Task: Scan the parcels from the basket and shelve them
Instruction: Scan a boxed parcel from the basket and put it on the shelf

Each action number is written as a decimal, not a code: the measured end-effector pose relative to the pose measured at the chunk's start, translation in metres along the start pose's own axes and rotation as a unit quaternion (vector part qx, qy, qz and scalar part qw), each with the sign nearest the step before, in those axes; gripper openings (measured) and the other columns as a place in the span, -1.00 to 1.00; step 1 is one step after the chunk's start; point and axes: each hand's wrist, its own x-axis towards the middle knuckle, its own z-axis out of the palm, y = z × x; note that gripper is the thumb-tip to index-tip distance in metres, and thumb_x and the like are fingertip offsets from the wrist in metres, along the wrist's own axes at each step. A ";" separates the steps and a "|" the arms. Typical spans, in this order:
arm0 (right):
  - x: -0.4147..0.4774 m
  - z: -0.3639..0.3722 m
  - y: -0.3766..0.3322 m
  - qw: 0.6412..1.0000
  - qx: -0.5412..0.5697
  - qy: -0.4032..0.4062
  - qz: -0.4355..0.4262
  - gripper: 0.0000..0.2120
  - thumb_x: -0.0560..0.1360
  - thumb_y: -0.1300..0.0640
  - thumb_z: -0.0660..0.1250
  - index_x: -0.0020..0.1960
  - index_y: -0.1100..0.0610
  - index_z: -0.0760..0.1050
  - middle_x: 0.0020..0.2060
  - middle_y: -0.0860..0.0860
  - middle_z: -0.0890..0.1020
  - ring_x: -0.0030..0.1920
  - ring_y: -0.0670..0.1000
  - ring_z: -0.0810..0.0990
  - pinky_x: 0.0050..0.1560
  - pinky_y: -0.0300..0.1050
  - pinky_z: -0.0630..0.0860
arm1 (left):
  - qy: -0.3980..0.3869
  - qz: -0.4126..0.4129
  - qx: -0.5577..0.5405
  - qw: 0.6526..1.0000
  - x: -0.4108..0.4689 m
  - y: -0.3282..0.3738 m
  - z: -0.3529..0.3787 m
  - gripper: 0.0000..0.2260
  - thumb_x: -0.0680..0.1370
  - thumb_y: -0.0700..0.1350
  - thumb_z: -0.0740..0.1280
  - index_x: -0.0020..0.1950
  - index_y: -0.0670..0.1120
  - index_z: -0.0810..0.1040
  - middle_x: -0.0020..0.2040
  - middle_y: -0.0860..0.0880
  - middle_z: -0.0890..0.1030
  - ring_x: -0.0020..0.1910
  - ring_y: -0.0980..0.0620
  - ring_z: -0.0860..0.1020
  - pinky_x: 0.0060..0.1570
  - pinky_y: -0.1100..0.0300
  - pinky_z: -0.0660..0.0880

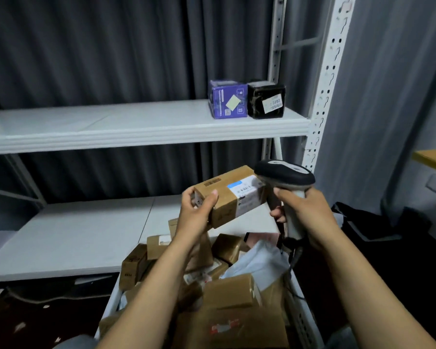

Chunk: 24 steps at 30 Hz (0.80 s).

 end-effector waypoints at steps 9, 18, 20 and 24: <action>0.062 -0.028 -0.048 0.996 0.036 0.057 -0.050 -0.94 0.52 0.21 0.38 -0.03 0.20 0.54 -0.33 0.09 0.61 -0.51 -0.01 0.56 -0.51 -0.20 0.49 | -0.013 0.029 -0.056 0.998 0.067 0.095 0.076 -0.64 0.51 0.05 0.40 0.23 0.10 0.35 0.20 -0.03 0.56 0.00 -0.01 0.62 -0.21 0.08 0.61; 0.114 -0.061 -0.075 0.994 -0.010 0.085 -0.074 -0.88 0.50 0.19 0.39 -0.12 0.25 0.52 -0.37 0.13 0.55 -0.49 0.02 0.50 -0.49 -0.18 0.47 | -0.006 0.052 -0.013 0.999 0.133 0.139 0.137 -0.39 0.30 0.23 0.47 0.27 0.10 0.37 0.21 -0.05 0.57 0.08 -0.09 0.60 0.06 -0.11 0.59; 0.124 -0.066 -0.076 0.992 -0.024 0.093 -0.079 -0.86 0.49 0.17 0.41 -0.12 0.24 0.52 -0.42 0.10 0.53 -0.51 0.01 0.50 -0.49 -0.17 0.46 | 0.008 0.034 -0.016 0.999 0.146 0.141 0.146 -0.36 0.27 0.26 0.47 0.26 0.11 0.37 0.19 -0.07 0.57 0.06 -0.11 0.61 0.01 -0.12 0.61; 0.141 -0.077 -0.074 0.991 -0.041 0.093 -0.083 -0.85 0.49 0.14 0.42 -0.13 0.22 0.52 -0.44 0.08 0.53 -0.48 0.04 0.52 -0.42 -0.13 0.47 | 0.011 0.003 -0.028 1.000 0.169 0.143 0.161 -0.45 0.39 0.20 0.47 0.26 0.07 0.32 0.18 -0.10 0.55 0.04 -0.14 0.62 -0.09 -0.15 0.62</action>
